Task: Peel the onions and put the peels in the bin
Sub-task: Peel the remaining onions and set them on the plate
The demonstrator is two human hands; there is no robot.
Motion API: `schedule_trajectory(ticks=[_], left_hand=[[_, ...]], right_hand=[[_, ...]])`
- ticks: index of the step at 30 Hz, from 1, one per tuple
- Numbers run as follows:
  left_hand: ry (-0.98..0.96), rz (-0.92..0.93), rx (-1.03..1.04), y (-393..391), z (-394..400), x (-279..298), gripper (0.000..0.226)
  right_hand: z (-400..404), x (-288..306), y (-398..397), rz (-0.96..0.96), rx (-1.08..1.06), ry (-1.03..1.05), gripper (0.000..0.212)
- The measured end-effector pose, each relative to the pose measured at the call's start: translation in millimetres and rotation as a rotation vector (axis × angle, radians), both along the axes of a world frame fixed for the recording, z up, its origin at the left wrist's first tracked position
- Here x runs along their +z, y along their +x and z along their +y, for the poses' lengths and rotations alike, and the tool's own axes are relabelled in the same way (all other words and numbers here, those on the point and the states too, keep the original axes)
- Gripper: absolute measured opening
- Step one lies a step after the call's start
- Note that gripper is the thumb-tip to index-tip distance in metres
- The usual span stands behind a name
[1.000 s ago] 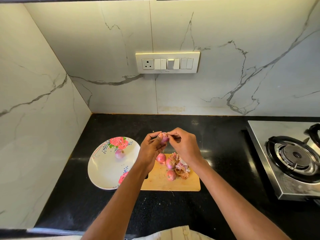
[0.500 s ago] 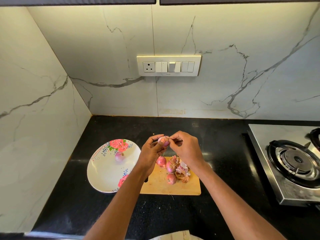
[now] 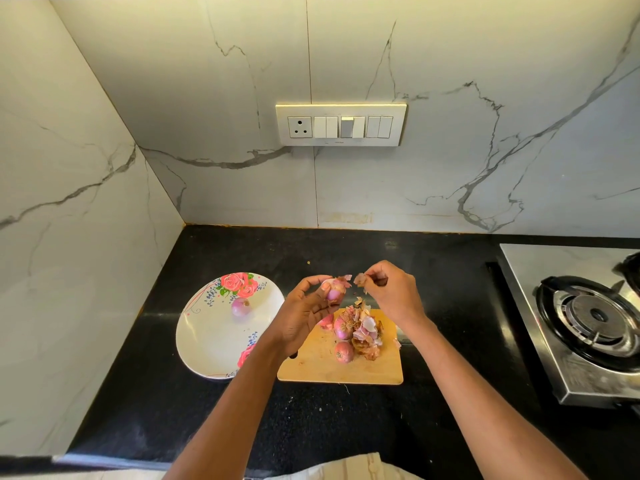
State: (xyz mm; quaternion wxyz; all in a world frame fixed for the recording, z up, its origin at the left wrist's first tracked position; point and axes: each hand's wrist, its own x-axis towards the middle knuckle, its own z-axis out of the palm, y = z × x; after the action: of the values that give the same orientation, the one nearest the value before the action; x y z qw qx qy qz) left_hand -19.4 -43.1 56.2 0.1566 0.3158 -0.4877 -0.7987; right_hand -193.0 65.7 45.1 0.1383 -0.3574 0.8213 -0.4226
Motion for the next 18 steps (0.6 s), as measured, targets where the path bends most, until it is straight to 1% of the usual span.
schedule_trajectory(ticks=[3, 6, 7, 9, 12, 14, 16, 18], left_hand=[[0.011, 0.002, 0.032, 2.5, -0.3, -3.5, 0.027], [0.016, 0.008, 0.057, 1.2, 1.6, -7.3, 0.026], [0.014, 0.011, 0.061, 0.5, 2.4, -8.4, 0.027], [-0.005, 0.014, 0.073, -0.6, 2.5, -8.6, 0.027], [-0.041, 0.019, 0.111, -2.5, 0.7, -5.3, 0.025], [-0.052, 0.012, 0.141, -3.9, 0.2, -5.3, 0.024], [-0.064, -0.001, 0.144, -5.1, 1.2, -6.7, 0.027], [-0.083, -0.004, 0.112, -7.7, 3.5, -5.7, 0.033]], right_hand=[[7.8, -22.5, -0.1, 0.007, 0.105, 0.226, 0.008], [17.4, -49.0, 4.0, 0.025, 0.195, 0.384, 0.018], [19.6, -55.0, 4.5, 0.044, 0.203, 0.405, 0.02], [20.6, -53.8, 6.3, 0.044, 0.176, 0.336, 0.025], [9.9, -22.5, 12.3, -0.003, 0.137, 0.051, 0.025], [-0.4, 1.0, 18.7, -0.037, 0.188, -0.082, 0.027], [-7.7, 16.5, 25.9, -0.053, 0.27, -0.118, 0.031], [-10.3, 18.6, 27.9, -0.008, 0.294, -0.108, 0.03]])
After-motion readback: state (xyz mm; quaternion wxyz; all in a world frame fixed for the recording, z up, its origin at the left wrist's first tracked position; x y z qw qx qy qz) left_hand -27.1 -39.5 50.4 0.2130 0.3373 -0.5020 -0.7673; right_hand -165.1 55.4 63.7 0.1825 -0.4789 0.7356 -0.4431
